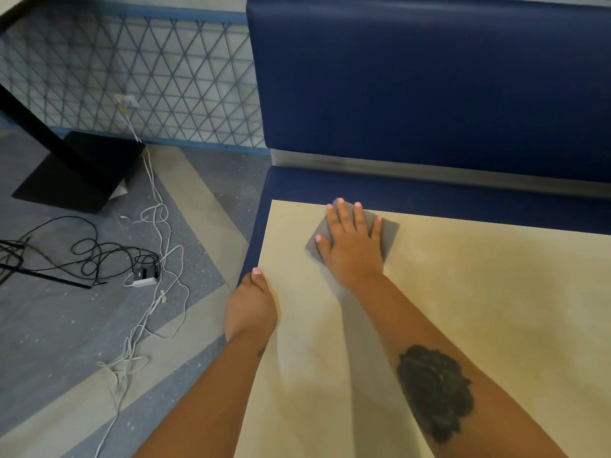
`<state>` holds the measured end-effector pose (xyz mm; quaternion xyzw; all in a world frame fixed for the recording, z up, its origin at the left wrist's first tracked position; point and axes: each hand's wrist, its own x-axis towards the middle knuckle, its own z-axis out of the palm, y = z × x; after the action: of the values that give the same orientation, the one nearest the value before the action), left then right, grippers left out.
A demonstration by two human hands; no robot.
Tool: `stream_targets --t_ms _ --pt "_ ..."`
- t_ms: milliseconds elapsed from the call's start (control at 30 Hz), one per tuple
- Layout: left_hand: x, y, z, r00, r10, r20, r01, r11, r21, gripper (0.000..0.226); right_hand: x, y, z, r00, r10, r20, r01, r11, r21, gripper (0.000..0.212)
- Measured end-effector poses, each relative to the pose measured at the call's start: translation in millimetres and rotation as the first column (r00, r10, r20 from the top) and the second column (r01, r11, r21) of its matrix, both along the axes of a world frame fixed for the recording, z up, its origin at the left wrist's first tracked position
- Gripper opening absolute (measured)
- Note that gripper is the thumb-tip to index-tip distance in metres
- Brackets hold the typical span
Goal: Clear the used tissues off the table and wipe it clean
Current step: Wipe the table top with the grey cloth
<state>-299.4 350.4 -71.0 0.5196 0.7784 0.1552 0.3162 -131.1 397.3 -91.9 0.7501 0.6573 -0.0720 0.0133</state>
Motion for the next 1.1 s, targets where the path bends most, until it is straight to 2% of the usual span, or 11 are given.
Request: stream_targets --t_ms 100,167,333,467,533,633,700,833,967,1033,1100 --pt "0.2 0.8 0.6 1.0 0.007 0.004 -0.007 1.0 -0.003 0.053 -2.5 -32.7 1.9 0.985 0.171 -0.021 -0.171 0.985 -0.001 0.069" --pt "0.4 1.2 0.5 1.0 0.01 0.001 -0.01 1.0 -0.011 0.053 13.3 -56.8 3.3 0.976 0.206 -0.071 -0.207 0.978 0.0 0.071" --pt "0.4 1.6 0.3 1.0 0.014 -0.011 -0.015 1.0 -0.026 0.054 58.8 -48.4 4.4 0.998 0.055 -0.005 -0.055 0.998 -0.016 0.069" --pt "0.5 2.1 0.5 1.0 0.024 -0.009 -0.025 0.999 -0.033 0.054 38.3 -12.9 2.0 0.998 -0.06 -0.003 0.06 0.998 -0.012 0.061" --pt "0.2 1.7 0.3 1.0 0.021 -0.02 -0.022 0.999 -0.03 0.054 21.4 -13.9 3.0 1.0 -0.006 -0.016 0.006 1.0 -0.006 0.062" --pt "-0.1 2.0 -0.9 1.0 0.005 -0.021 -0.005 1.0 -0.021 0.054 11.1 -44.7 4.9 0.984 0.167 -0.057 -0.167 0.986 0.008 0.068" --pt "-0.3 2.1 -1.4 1.0 0.003 -0.026 -0.004 1.0 -0.016 0.054 22.7 -66.8 4.2 0.974 0.205 -0.098 -0.205 0.979 0.007 0.069" --pt "-0.3 2.3 -1.1 1.0 0.006 -0.025 -0.006 1.0 -0.011 0.054 60.4 -67.1 3.0 0.992 0.12 -0.036 -0.121 0.992 -0.023 0.071" --pt "0.2 1.9 0.6 0.999 0.016 -0.041 -0.017 1.0 -0.018 0.054 49.6 -28.0 1.9 0.999 -0.035 0.019 0.035 0.999 -0.019 0.063" --pt "-0.1 1.6 -0.8 0.999 0.017 -0.039 -0.018 1.0 -0.017 0.055 26.1 -17.1 2.4 0.999 -0.034 0.0 0.034 0.999 -0.011 0.063" --pt "-1.1 1.4 -1.5 0.999 0.016 -0.034 -0.017 1.0 -0.015 0.055 0.0 -20.5 3.8 0.998 0.044 -0.033 -0.045 0.999 -0.013 0.063"
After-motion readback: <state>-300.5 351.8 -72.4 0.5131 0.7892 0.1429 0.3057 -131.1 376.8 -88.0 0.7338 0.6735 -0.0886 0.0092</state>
